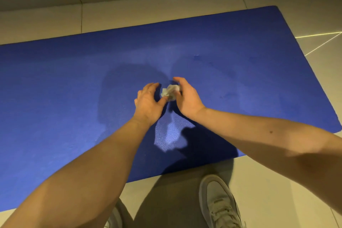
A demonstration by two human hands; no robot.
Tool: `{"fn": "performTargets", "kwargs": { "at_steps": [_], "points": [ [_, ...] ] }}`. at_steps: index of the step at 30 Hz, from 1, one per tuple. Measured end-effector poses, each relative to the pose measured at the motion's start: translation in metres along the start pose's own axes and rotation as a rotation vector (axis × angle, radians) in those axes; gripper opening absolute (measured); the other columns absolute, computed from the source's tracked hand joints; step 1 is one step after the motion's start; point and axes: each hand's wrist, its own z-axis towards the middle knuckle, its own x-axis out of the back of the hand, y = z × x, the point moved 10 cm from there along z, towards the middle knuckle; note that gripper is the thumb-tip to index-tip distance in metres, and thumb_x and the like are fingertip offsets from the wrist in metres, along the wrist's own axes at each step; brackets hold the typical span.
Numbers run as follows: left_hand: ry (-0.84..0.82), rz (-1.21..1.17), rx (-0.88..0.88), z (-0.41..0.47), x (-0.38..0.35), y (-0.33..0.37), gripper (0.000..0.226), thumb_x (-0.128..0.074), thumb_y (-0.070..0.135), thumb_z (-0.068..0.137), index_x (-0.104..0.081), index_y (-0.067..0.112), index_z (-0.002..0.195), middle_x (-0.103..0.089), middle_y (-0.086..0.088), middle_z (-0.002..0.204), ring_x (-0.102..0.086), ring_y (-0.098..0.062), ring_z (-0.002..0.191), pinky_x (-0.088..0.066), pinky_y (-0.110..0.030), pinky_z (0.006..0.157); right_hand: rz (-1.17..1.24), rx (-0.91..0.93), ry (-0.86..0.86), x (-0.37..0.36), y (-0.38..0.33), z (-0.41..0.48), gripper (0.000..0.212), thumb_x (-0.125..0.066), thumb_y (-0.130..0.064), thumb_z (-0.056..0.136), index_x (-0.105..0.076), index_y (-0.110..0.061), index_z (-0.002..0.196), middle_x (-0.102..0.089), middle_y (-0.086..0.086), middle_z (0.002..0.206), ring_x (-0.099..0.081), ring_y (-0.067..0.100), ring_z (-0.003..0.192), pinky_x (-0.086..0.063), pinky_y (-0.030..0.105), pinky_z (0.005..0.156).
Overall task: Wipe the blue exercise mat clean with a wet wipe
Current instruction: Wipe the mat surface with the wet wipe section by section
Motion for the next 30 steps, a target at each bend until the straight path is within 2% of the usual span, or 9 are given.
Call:
{"fn": "performTargets", "kwargs": {
  "at_steps": [2, 4, 6, 8, 15, 18, 21, 26, 30],
  "points": [
    [-0.050, -0.109, 0.024, -0.002, -0.009, 0.002, 0.056, -0.064, 0.053, 0.090, -0.053, 0.031, 0.140, -0.057, 0.010, 0.140, -0.049, -0.018, 0.129, -0.037, -0.044, 0.111, 0.054, -0.029, -0.052, -0.005, 0.000, -0.008, 0.039, -0.044, -0.006, 0.103, -0.044, -0.011, 0.141, -0.068, 0.002, 0.116, -0.065, 0.015, 0.104, -0.051, 0.024, 0.092],
    [-0.065, -0.129, 0.039, -0.005, -0.014, 0.003, 0.033, -0.062, 0.051, 0.090, -0.065, 0.035, 0.119, -0.071, 0.011, 0.110, -0.064, -0.017, 0.106, -0.046, -0.047, 0.102, 0.133, -0.050, -0.091, -0.007, 0.000, -0.015, 0.030, -0.043, -0.002, 0.102, -0.045, -0.006, 0.132, -0.067, 0.001, 0.100, -0.065, 0.012, 0.086, -0.053, 0.023, 0.078],
    [-0.054, -0.147, 0.058, -0.006, -0.016, 0.003, 0.011, -0.063, 0.042, 0.092, -0.069, 0.034, 0.092, -0.072, 0.007, 0.082, -0.067, -0.020, 0.084, -0.052, -0.048, 0.090, 0.073, -0.024, -0.107, -0.006, 0.002, -0.019, 0.029, -0.046, -0.003, 0.101, -0.045, -0.006, 0.129, -0.067, 0.003, 0.094, -0.066, 0.019, 0.084, -0.056, 0.037, 0.073],
    [-0.049, -0.186, 0.089, -0.007, -0.018, 0.003, 0.016, -0.065, 0.035, 0.093, -0.064, 0.032, 0.077, -0.071, 0.003, 0.075, -0.067, -0.024, 0.078, -0.054, -0.049, 0.085, 0.016, -0.030, -0.100, -0.004, 0.006, -0.022, 0.023, -0.048, -0.009, 0.101, -0.048, -0.009, 0.124, -0.069, 0.003, 0.090, -0.067, 0.023, 0.085, -0.056, 0.045, 0.074],
    [-0.044, -0.229, 0.142, -0.002, -0.025, 0.005, 0.020, -0.064, 0.029, 0.094, -0.055, 0.029, 0.077, -0.064, 0.005, 0.076, -0.062, -0.024, 0.079, -0.054, -0.048, 0.087, -0.024, -0.139, 0.042, 0.015, 0.022, -0.016, 0.011, -0.058, -0.009, 0.096, -0.056, -0.017, 0.101, -0.061, -0.001, 0.086, -0.057, 0.020, 0.080, -0.045, 0.031, 0.070],
    [-0.066, -0.232, 0.153, 0.000, -0.028, 0.006, 0.018, -0.066, 0.028, 0.092, -0.056, 0.029, 0.077, -0.068, 0.000, 0.085, -0.066, -0.028, 0.087, -0.055, -0.048, 0.087, -0.011, -0.153, -0.011, 0.010, 0.022, -0.012, 0.021, -0.056, -0.003, 0.095, -0.067, -0.013, 0.110, -0.065, -0.001, 0.091, -0.060, 0.018, 0.086, -0.045, 0.022, 0.070],
    [-0.081, -0.278, 0.179, 0.001, -0.028, 0.004, 0.016, -0.070, 0.030, 0.083, -0.055, 0.030, 0.088, -0.068, 0.004, 0.101, -0.066, -0.024, 0.097, -0.055, -0.045, 0.091, 0.067, -0.190, -0.025, 0.010, 0.023, -0.010, 0.027, -0.052, 0.003, 0.095, -0.071, -0.005, 0.113, -0.071, 0.009, 0.102, -0.066, 0.025, 0.095, -0.055, 0.031, 0.079],
    [-0.095, -0.365, 0.150, -0.001, -0.028, 0.009, 0.029, -0.069, 0.011, 0.087, -0.056, 0.019, 0.112, -0.065, 0.004, 0.105, -0.066, -0.019, 0.100, -0.057, -0.035, 0.087, 0.188, -0.217, -0.047, 0.009, 0.021, -0.013, 0.023, -0.051, 0.011, 0.095, -0.069, 0.007, 0.108, -0.064, 0.011, 0.089, -0.057, 0.013, 0.073, -0.047, 0.008, 0.059],
    [-0.042, -0.301, 0.155, 0.001, -0.024, 0.004, 0.018, -0.069, 0.019, 0.088, -0.060, 0.025, 0.102, -0.067, 0.005, 0.099, -0.065, -0.019, 0.095, -0.057, -0.043, 0.089, 0.005, -0.188, 0.025, 0.014, 0.026, -0.011, 0.020, -0.054, 0.001, 0.095, -0.070, -0.007, 0.105, -0.068, 0.013, 0.102, -0.060, 0.020, 0.089, -0.051, 0.023, 0.075]
  ]
}}
